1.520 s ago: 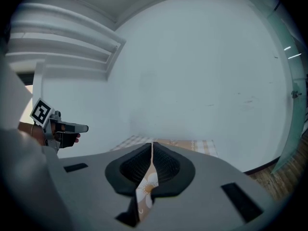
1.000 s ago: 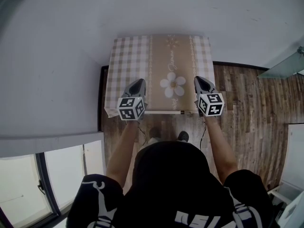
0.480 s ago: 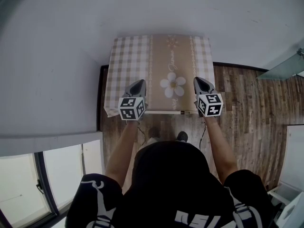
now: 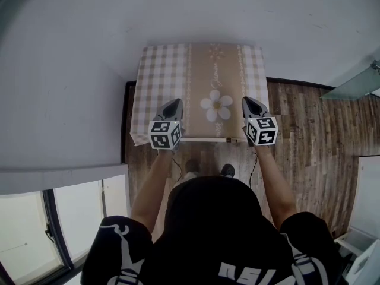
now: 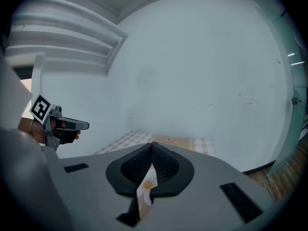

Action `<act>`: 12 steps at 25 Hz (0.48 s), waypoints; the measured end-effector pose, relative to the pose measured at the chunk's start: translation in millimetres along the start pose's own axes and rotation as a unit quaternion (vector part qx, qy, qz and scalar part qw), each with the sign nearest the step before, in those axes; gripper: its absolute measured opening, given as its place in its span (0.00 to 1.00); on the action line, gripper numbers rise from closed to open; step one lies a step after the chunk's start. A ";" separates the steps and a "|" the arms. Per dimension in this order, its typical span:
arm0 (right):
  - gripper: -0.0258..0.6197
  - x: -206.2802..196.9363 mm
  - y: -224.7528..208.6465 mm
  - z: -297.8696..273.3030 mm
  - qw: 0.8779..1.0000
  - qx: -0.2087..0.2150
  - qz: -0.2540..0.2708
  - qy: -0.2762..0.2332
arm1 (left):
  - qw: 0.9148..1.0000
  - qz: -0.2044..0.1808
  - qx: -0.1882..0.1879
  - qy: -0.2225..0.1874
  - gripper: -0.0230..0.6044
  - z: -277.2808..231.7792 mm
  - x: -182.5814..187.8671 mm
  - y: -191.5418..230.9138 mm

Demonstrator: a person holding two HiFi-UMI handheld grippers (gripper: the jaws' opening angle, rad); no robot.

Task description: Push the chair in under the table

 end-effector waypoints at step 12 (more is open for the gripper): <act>0.06 0.9 5.6 0.6 1.000 -0.002 -0.001 0.001 | 1.000 -0.003 0.000 0.003 0.08 5.0 -0.8 3.5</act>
Point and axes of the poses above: the fingertips, and each gripper's own axes: z backward along the fingers, y to its left, x out of its top, the point moved 5 cm from there along z, backward along the fingers, and after that the axes turned 5 degrees about z, right-handed, at the moved point
